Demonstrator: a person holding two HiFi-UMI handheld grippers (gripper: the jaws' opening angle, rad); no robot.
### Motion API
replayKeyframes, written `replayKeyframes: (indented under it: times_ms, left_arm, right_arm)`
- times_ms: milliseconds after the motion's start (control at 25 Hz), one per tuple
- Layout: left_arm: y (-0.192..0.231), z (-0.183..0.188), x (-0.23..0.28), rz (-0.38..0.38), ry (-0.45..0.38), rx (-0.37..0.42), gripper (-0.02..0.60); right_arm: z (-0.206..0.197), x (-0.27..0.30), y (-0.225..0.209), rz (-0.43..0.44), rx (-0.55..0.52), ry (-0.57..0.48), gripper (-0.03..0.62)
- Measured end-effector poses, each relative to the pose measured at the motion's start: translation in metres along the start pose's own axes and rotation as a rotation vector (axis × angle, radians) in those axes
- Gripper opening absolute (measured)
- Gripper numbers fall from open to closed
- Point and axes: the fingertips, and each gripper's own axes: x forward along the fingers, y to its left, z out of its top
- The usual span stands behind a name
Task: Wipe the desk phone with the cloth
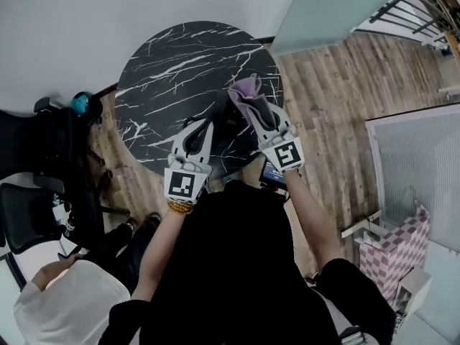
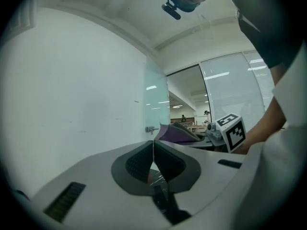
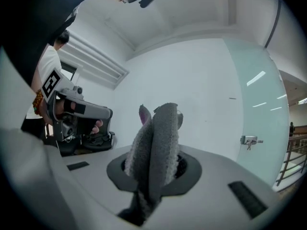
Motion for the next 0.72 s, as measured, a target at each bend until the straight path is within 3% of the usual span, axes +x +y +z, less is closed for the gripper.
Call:
replayKeyframes:
  times_ms: [280,720]
  left_arm:
    - [0.012,-0.019,0.004,-0.095,0.073,-0.028,0.017]
    - [0.042,-0.048,0.007,-0.051,0.131,-0.106,0.017]
  right_arm:
    - [-0.044,0.056,-0.004,0.094,-0.023,0.115,0.064]
    - [-0.125,0.117,-0.010,0.186,-0.088,0.290,0.064]
